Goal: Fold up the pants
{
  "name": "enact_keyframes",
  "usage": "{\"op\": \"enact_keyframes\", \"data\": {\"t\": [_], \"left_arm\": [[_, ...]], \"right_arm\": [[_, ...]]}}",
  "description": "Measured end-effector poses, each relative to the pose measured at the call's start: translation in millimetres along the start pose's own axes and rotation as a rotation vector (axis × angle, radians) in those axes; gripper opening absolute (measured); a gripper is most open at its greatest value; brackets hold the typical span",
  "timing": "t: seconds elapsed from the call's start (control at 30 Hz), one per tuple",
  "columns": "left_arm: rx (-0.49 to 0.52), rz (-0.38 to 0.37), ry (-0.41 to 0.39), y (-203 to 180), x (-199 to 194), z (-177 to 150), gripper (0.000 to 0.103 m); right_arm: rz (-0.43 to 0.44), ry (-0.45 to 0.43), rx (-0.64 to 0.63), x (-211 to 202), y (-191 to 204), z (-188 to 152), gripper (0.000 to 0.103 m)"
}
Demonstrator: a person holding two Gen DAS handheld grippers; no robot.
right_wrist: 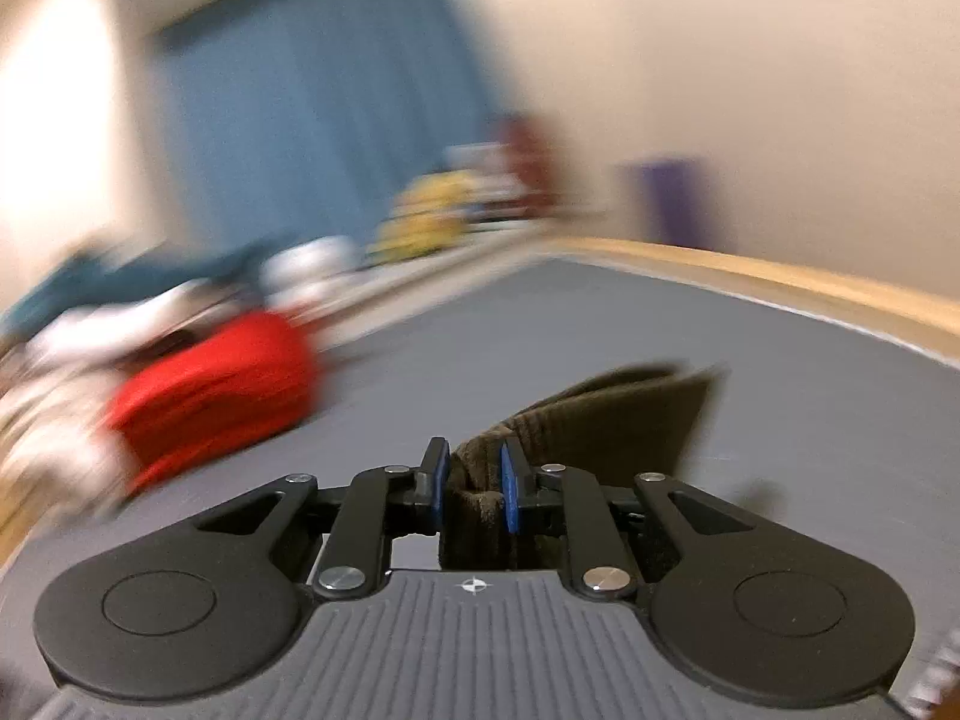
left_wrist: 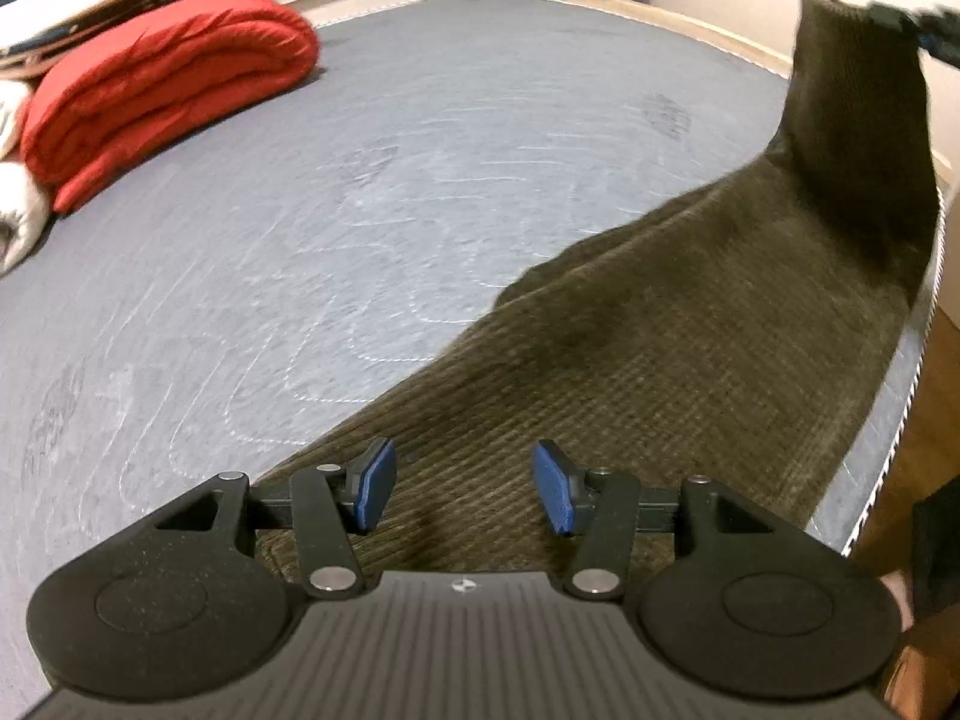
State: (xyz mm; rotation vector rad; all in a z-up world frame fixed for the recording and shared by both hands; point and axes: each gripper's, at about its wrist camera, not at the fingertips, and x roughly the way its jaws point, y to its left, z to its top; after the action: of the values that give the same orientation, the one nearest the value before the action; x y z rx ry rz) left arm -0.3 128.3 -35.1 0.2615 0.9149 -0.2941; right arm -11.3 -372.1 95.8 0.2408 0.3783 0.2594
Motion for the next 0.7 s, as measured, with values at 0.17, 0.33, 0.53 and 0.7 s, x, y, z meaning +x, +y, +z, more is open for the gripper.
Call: {"op": "enact_keyframes", "data": {"t": [0.17,0.33,0.53,0.7], "left_arm": [[-0.04,-0.008,0.017,7,5,2,0.056],[-0.057,-0.028,0.024,7,7,1,0.057],[-0.032,-0.043,0.037,0,14,2,0.057],[-0.008,-0.053,0.041,-8,18,3,0.057]], "right_arm": [[0.501,0.386,-0.191,37,139,-81,0.015],[0.705,0.644,-0.379,39,196,-143,0.024],[0.492,0.522,-0.498,54,182,-133,0.048],[0.458,0.601,-0.674,68,182,-156,0.059]]}}
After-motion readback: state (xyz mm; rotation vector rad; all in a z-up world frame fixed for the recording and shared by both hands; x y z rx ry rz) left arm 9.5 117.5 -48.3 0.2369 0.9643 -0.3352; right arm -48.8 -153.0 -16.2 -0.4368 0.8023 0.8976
